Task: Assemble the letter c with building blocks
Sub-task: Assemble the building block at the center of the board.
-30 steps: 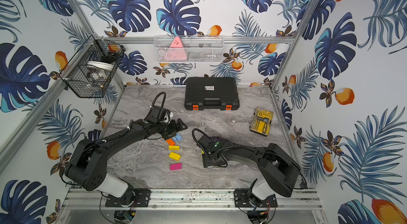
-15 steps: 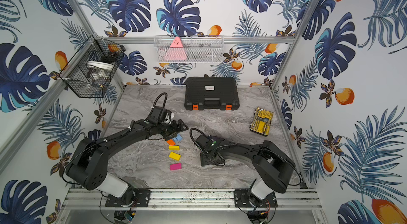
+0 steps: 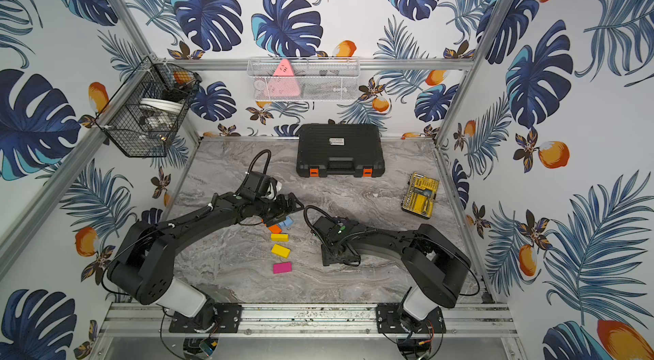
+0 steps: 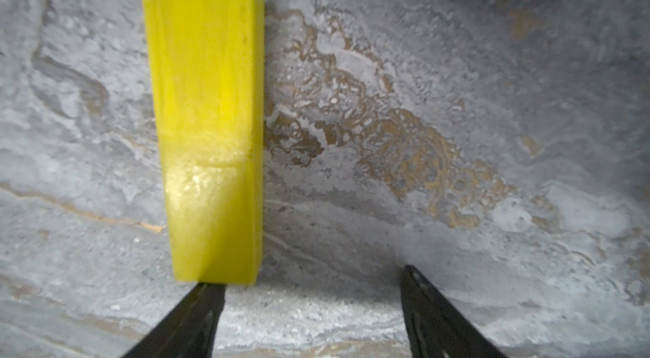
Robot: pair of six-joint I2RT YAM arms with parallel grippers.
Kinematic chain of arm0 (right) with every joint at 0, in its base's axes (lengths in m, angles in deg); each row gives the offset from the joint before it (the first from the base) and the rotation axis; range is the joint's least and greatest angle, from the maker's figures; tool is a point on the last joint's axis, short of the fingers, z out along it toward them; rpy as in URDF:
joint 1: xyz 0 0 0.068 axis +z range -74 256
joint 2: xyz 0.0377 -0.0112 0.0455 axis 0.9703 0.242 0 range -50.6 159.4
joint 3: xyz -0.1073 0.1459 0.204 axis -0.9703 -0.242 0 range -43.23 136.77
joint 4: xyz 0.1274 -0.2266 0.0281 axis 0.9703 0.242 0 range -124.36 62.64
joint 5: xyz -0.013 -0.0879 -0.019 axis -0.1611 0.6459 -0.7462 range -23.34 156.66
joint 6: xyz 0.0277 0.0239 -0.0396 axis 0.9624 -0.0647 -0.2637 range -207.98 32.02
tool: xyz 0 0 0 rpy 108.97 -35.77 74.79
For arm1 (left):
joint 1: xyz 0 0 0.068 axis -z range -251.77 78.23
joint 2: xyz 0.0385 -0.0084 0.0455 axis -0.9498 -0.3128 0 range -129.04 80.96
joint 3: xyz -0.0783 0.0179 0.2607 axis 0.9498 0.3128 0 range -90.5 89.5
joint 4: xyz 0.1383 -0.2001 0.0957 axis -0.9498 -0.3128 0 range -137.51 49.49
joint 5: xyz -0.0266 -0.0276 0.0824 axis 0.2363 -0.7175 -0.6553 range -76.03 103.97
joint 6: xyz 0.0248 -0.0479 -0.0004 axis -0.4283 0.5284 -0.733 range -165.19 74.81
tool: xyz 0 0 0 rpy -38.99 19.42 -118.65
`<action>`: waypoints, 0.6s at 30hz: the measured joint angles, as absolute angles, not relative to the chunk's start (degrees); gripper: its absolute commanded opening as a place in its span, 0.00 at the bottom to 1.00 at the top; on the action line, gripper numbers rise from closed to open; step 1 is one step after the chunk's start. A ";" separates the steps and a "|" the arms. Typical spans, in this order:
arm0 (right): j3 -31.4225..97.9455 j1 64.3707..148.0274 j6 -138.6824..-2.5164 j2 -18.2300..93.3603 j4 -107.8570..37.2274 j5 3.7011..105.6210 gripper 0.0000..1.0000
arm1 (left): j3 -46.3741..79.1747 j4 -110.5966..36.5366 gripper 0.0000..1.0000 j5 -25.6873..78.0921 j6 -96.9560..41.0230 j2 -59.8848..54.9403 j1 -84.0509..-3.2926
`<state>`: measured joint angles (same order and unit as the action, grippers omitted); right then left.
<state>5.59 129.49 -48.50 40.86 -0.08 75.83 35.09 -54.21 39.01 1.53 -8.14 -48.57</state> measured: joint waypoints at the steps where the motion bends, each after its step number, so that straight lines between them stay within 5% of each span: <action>1: 5.63 129.45 -48.50 40.90 -0.06 75.85 0.80 | 35.09 -54.14 0.99 39.03 1.55 -8.21 -48.44; 18: 3.53 121.43 -48.17 26.96 1.19 73.14 0.83 | 33.50 -50.23 0.99 36.28 5.12 -14.22 -37.44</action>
<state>3.53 121.43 -48.17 26.96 1.19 73.14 33.50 -50.23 36.28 5.12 -14.22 -37.44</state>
